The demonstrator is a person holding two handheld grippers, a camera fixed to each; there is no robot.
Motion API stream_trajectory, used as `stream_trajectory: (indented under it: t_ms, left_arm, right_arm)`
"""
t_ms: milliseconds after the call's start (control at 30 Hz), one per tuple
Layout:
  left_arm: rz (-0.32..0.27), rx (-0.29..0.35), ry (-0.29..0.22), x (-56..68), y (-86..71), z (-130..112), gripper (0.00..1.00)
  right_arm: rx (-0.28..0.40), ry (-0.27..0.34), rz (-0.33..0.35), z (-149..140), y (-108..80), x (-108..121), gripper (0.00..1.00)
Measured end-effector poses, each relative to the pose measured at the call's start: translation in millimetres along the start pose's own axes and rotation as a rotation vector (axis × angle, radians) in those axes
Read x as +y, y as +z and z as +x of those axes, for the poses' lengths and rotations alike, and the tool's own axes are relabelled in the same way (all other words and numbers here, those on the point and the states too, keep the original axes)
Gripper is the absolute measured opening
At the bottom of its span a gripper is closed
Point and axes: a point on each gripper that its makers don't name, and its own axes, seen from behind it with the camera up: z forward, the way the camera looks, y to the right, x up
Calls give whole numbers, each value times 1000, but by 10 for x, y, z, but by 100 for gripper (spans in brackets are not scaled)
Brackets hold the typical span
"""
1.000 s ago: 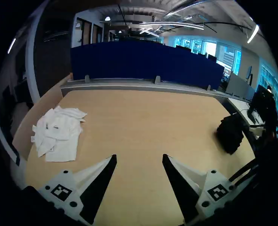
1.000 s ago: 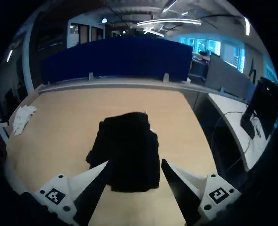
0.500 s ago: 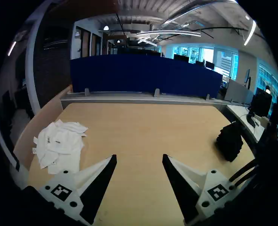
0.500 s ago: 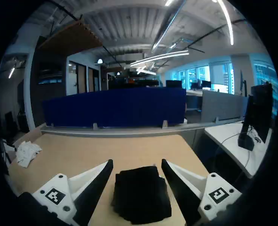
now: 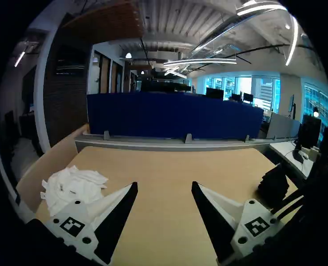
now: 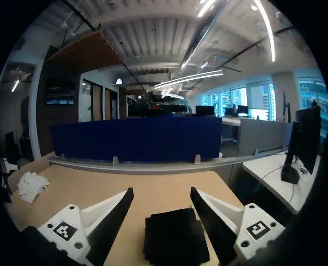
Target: Fold towel
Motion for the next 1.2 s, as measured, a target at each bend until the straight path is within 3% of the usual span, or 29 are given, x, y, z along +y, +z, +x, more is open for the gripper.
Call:
stream_trajectory:
  t_ms: [400,667,1000,1200]
  left_arm:
    - [28,165,2,-153,56,469,90]
    - [40,197,-2,-261,102,532,89]
    - [63,212,-4,-453,186,519,90]
    - [61,220,22,-438,273,378,90]
  right_arm:
    - [54,-17,-29,238,137,-414,100]
    - [80,-34,-17,395,245,-877,100]
    - [75,-18,-53,424,358,-1043,100]
    - [61,-17,-47,381,408,-1186,100]
